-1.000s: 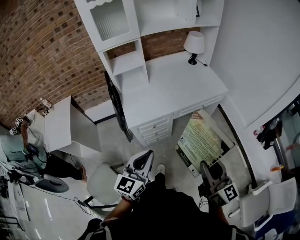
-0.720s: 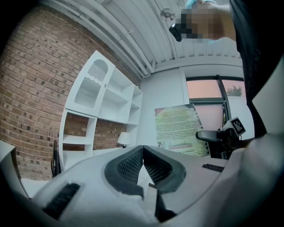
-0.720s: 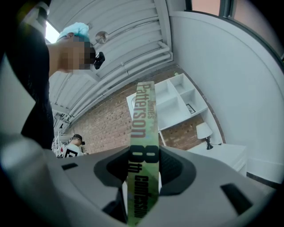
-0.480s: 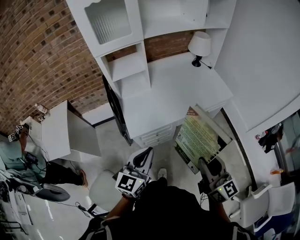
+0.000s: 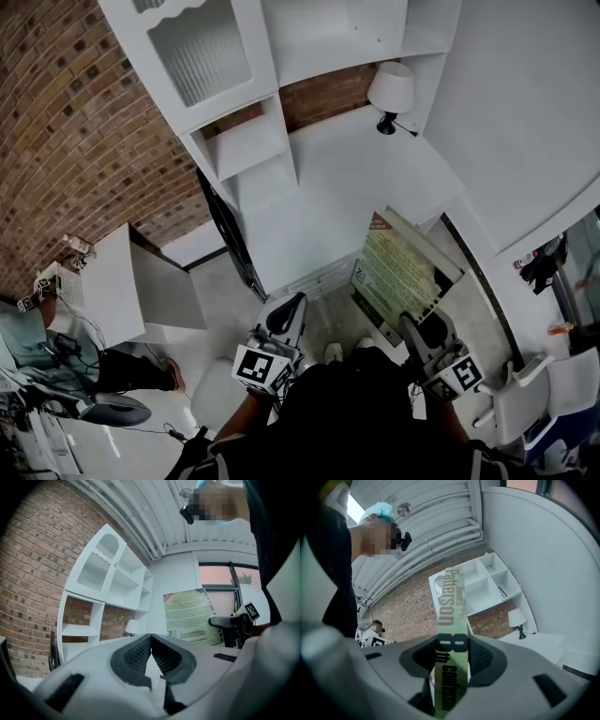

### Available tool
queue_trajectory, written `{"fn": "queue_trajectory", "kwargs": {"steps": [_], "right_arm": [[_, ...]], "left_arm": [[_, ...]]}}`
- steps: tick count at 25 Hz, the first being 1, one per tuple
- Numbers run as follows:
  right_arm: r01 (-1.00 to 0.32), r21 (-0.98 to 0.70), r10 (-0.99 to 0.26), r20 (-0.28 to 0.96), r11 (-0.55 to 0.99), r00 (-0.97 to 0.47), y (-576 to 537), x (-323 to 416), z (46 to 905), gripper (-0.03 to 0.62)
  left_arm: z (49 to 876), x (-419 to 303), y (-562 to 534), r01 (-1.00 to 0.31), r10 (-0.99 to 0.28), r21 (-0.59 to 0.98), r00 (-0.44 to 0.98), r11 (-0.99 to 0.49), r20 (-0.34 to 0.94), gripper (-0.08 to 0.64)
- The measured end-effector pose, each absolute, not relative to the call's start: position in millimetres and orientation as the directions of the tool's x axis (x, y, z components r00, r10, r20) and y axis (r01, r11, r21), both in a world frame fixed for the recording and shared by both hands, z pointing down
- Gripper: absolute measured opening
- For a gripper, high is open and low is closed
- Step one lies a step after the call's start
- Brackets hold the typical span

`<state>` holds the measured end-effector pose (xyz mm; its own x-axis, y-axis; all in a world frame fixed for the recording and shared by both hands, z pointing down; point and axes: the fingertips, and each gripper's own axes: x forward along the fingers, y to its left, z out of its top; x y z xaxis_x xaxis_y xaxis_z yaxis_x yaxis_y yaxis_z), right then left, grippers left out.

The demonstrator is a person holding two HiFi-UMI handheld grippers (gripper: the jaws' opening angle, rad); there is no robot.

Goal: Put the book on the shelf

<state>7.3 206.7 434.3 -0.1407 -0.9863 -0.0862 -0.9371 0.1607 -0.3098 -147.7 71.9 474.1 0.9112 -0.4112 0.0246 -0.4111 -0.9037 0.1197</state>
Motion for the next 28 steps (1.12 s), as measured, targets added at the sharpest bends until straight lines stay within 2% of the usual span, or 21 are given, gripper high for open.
{"fn": "queue_trajectory", "kwargs": {"steps": [17, 28], "right_arm": [[-0.925, -0.321, -0.978, -0.101, 0.205, -0.181, 162, 30, 442, 0.169], [-0.9, -0.356, -0.968, -0.091, 0.251, -0.233, 80, 81, 446, 0.169]], "left_arm": [[472, -117, 43, -0.393, -0.393, 0.116, 0.919, -0.912, 0.023, 0.018], [476, -75, -30, -0.465, -0.462, 0.137, 0.885, -0.875, 0.053, 0.018]]}}
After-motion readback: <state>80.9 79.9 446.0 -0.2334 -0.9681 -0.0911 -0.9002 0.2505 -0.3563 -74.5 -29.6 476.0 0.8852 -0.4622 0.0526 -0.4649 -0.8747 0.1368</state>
